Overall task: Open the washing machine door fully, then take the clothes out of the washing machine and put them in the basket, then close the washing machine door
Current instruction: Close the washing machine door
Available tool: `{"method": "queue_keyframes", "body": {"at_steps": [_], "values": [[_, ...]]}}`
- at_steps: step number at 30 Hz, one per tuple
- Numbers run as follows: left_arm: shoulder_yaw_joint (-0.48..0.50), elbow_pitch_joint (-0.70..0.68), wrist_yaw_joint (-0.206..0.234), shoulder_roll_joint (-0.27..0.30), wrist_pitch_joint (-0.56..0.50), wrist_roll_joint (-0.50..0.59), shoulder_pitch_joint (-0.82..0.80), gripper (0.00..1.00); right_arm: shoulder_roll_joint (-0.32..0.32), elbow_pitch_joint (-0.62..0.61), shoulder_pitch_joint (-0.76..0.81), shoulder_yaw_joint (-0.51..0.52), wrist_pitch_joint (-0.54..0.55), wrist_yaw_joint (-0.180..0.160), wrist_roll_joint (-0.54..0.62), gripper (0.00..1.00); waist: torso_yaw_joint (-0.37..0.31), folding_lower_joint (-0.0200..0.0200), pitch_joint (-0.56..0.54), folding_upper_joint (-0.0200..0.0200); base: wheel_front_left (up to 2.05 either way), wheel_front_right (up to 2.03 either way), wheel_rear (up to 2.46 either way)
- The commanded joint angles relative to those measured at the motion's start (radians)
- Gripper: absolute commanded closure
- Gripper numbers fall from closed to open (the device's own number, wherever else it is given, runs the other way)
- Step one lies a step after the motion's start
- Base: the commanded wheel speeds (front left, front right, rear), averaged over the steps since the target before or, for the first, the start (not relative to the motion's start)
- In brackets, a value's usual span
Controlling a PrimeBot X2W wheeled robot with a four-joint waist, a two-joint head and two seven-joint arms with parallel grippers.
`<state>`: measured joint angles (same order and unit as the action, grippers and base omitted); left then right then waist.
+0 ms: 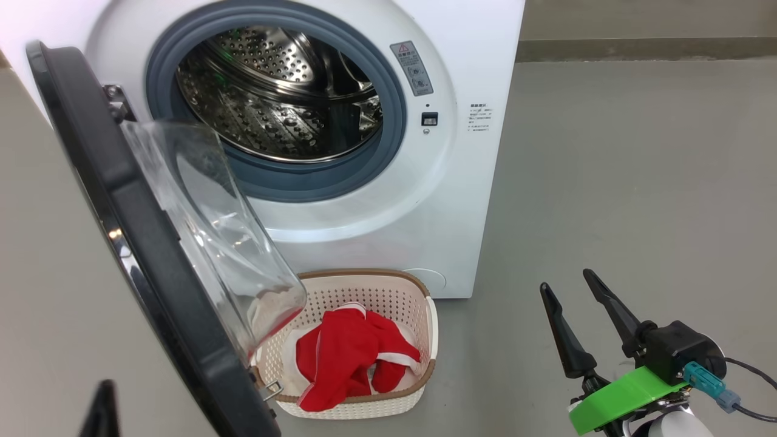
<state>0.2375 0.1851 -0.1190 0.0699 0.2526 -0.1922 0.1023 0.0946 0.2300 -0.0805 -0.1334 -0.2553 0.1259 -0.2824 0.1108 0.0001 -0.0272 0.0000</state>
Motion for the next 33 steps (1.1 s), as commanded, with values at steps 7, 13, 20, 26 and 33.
{"method": "queue_keyframes", "body": {"at_steps": [7,13,20,26,33], "values": [[0.113,-0.113,0.063,-0.011,-0.119,-0.221,-0.13,1.0,0.013,-0.032,-0.009,-0.032,-0.006,0.005,-0.029,0.0,0.005,-0.0001,0.005,0.0,0.0,0.0,0.0],[0.171,-0.236,0.131,-0.019,-0.284,-0.667,-0.222,1.0,0.014,-0.034,-0.012,-0.029,-0.006,0.005,-0.034,0.0,0.002,-0.0001,0.009,0.0,0.0,0.0,0.0],[0.177,-0.375,0.262,-0.019,-0.429,-1.109,-0.249,1.0,0.015,-0.037,-0.015,-0.024,-0.006,0.005,-0.037,0.0,-0.008,-0.0001,0.021,0.0,0.0,0.0,0.0],[0.148,-0.455,0.326,-0.019,-0.509,-1.295,-0.234,1.0,0.014,-0.04,-0.017,-0.022,-0.006,0.005,-0.037,0.0,-0.014,-0.0001,0.033,0.0,0.0,0.0,0.0],[0.12,-0.524,0.367,-0.02,-0.533,-1.4,-0.223,1.0,0.018,-0.044,-0.031,-0.027,-0.006,0.005,-0.035,0.0,-0.027,-0.0001,0.064,0.0,0.0,0.0,0.0]]}}
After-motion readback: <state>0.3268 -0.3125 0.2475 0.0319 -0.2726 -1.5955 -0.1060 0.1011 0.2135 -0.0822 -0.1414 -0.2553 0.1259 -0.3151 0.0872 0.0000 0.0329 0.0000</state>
